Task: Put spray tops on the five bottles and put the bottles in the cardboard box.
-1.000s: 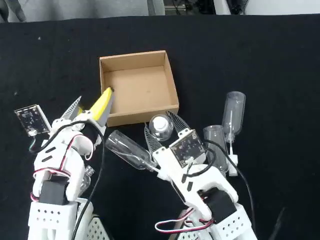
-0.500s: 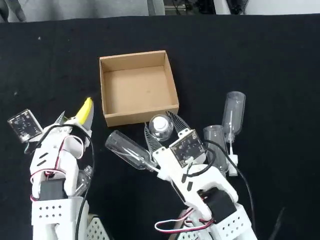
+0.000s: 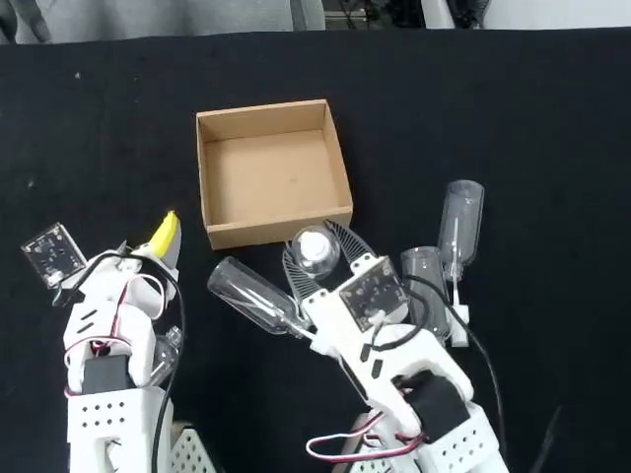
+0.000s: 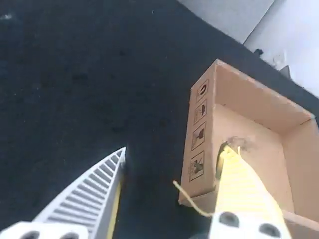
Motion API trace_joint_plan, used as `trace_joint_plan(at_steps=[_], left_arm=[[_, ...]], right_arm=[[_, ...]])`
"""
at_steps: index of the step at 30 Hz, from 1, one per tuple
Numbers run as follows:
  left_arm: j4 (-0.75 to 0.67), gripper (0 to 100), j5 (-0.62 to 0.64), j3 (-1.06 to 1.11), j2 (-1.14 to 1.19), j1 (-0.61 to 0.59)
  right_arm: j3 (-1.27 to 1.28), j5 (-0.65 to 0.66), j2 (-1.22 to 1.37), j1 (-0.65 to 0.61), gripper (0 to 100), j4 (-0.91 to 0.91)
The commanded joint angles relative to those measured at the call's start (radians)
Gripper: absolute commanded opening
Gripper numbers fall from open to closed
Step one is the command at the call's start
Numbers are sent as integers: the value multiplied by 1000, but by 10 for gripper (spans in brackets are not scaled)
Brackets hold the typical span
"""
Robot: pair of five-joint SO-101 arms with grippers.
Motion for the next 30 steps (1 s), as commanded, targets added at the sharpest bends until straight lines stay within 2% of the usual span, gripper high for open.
trace_joint_plan(at_steps=[1, 5, 9, 20, 30], left_arm=[[-5, 274, 12, -2, -12, -12], [-5, 274, 12, 1, -12, -12], [-5, 274, 12, 2, -12, -12], [-5, 274, 9, 2, -12, -13], [-3, 274, 6, 4, -12, -13]], right_arm=[[-125, -11, -102, 17, 33, -9], [-193, -11, -65, 17, 55, -9], [-298, -11, 99, 17, 57, -15], [-558, -11, 661, 17, 57, -239], [-697, -11, 1013, 18, 56, -396]])
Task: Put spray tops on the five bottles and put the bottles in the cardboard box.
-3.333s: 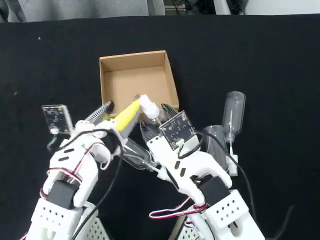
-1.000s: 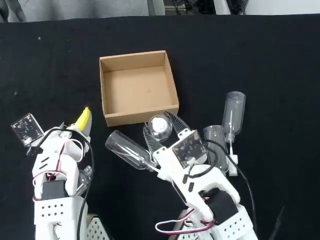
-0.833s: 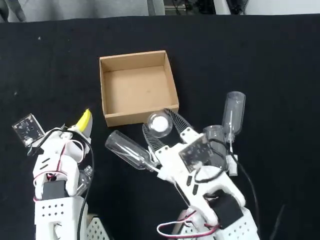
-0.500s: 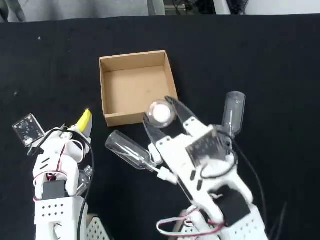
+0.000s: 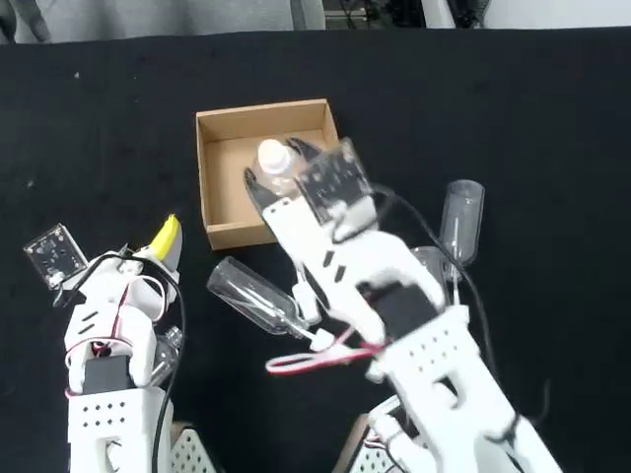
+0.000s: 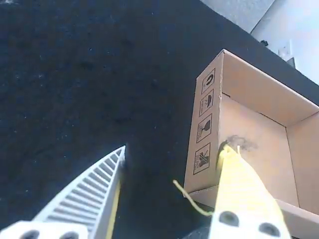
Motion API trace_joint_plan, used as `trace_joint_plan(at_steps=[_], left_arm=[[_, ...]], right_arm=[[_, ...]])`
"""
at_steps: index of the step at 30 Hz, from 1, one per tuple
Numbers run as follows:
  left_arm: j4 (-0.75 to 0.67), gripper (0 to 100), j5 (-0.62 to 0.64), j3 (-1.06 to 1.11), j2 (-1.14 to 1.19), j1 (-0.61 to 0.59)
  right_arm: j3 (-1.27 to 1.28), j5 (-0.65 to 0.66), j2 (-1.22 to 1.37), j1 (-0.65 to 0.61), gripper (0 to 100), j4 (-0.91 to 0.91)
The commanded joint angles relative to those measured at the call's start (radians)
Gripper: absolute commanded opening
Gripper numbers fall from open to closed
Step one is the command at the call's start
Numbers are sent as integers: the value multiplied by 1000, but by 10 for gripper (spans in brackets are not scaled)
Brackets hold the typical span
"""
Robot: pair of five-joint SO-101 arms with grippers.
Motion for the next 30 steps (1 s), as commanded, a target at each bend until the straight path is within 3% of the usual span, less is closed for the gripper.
trace_joint_plan(at_steps=[1, 10, 16, 30], left_arm=[[-3, 274, 6, -16, -12, -12], [-3, 274, 11, -18, -12, -74], [-3, 274, 11, -18, -12, -81], [-3, 274, 9, -18, -12, -81]], right_arm=[[-108, -11, 96, 18, 56, -71], [-257, -18, 383, 17, 54, -178], [-429, -140, 584, 20, 57, -180], [-751, -144, 984, 21, 57, -180]])
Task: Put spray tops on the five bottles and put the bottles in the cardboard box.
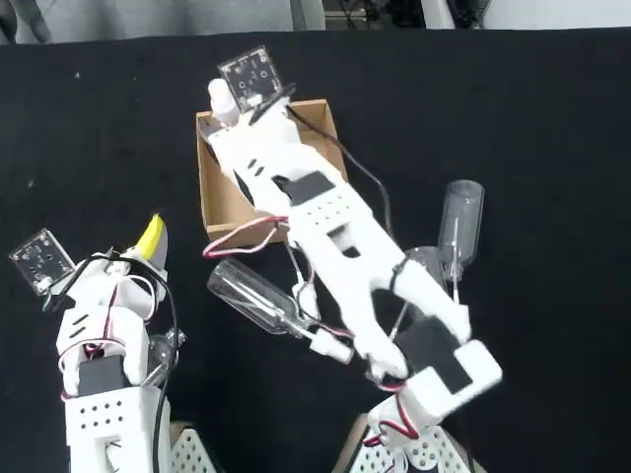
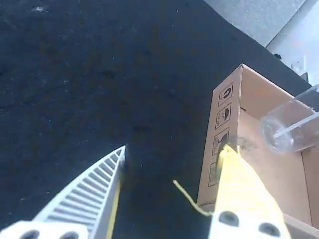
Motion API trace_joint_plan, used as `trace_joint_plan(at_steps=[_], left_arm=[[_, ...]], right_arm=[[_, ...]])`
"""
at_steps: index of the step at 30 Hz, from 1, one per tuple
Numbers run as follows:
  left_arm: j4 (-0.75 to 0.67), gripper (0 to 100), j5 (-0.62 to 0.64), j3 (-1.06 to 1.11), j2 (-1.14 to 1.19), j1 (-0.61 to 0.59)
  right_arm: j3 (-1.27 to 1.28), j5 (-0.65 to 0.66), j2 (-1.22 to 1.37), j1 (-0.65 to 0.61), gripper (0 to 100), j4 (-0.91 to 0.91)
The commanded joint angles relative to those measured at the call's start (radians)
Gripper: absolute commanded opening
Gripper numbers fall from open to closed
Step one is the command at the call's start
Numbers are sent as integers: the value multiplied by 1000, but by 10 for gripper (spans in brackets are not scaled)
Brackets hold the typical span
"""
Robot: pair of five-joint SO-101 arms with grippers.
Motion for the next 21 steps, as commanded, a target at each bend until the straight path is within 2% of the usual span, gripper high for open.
trace_joint_plan(at_steps=[1, 21], left_arm=[[-3, 274, 8, -18, -12, -8], [-3, 274, 6, -18, -12, 1]], right_arm=[[-130, -8, 31, 21, 57, -32], [-553, -8, 506, 21, 54, -32]])
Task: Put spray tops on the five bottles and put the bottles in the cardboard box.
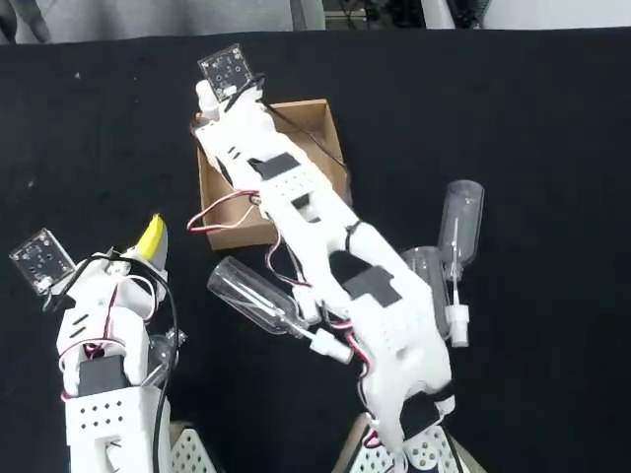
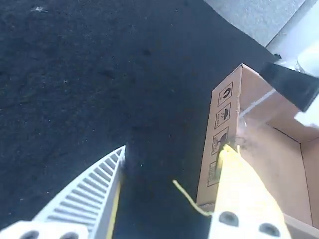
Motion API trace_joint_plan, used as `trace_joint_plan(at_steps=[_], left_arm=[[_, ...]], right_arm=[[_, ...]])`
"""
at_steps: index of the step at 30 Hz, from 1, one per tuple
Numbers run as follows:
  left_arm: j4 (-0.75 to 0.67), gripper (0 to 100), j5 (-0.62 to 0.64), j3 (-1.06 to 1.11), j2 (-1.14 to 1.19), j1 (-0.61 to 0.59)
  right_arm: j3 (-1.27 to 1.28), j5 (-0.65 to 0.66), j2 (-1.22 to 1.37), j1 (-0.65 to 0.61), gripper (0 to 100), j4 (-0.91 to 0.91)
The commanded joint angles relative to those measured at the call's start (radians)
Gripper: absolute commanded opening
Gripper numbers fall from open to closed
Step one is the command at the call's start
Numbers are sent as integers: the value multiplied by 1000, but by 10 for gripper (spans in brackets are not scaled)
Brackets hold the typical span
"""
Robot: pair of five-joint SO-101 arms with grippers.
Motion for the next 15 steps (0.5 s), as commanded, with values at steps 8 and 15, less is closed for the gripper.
trace_joint_plan(at_steps=[8, 15], left_arm=[[-3, 274, 6, -18, -12, 1], [-3, 274, 6, -18, -12, 1]], right_arm=[[-219, -8, 134, 21, 56, -32], [-226, -8, 148, 28, 57, -32]])
